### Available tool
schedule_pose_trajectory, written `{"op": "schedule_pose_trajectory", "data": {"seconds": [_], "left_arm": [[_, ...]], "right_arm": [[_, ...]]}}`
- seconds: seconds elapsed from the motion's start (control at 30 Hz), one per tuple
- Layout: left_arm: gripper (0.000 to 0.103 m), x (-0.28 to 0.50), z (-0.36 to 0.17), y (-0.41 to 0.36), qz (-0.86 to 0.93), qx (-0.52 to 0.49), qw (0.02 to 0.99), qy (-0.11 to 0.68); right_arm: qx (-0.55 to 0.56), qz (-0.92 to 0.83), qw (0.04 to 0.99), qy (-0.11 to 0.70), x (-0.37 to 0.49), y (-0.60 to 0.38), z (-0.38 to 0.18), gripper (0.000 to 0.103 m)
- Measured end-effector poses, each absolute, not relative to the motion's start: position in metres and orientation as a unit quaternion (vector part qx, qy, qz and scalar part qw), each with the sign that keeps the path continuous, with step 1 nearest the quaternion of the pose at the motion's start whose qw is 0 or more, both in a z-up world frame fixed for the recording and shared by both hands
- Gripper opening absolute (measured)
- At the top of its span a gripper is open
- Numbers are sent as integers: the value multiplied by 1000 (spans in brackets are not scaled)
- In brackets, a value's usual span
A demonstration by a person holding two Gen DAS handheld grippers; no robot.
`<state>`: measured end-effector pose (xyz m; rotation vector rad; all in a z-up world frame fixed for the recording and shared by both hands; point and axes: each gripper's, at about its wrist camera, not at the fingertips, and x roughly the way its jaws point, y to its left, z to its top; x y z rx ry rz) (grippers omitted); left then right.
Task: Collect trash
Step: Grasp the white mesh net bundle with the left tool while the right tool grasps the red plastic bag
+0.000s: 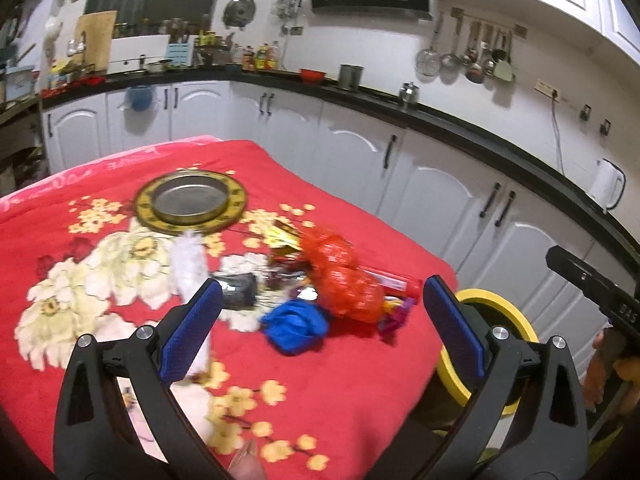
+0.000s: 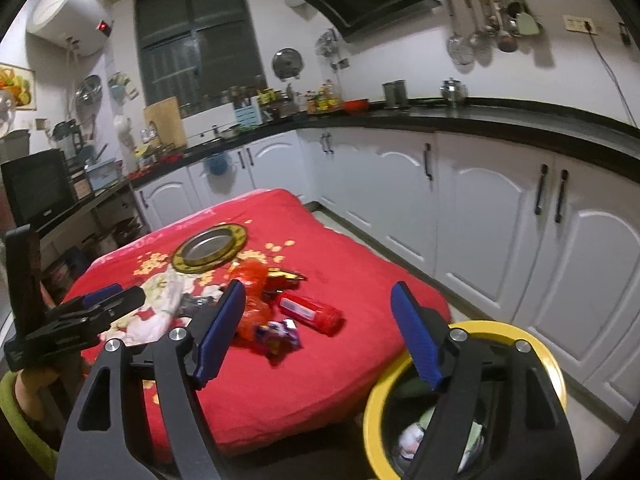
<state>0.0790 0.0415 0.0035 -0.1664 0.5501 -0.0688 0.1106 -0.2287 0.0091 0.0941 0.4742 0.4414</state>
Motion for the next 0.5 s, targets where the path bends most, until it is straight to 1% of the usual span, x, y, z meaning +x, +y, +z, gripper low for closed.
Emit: {"op": "schedule_pose_trajectory", "data": {"seconds": [0.27, 0.5], "left_arm": [[92, 74, 11, 79, 0, -87, 961, 263], [92, 81, -1, 110, 34, -100, 954, 280]], "right_arm": [[24, 261, 938, 227, 114, -190, 21, 74], [4, 300, 920, 251, 133, -149, 13, 74]]}}
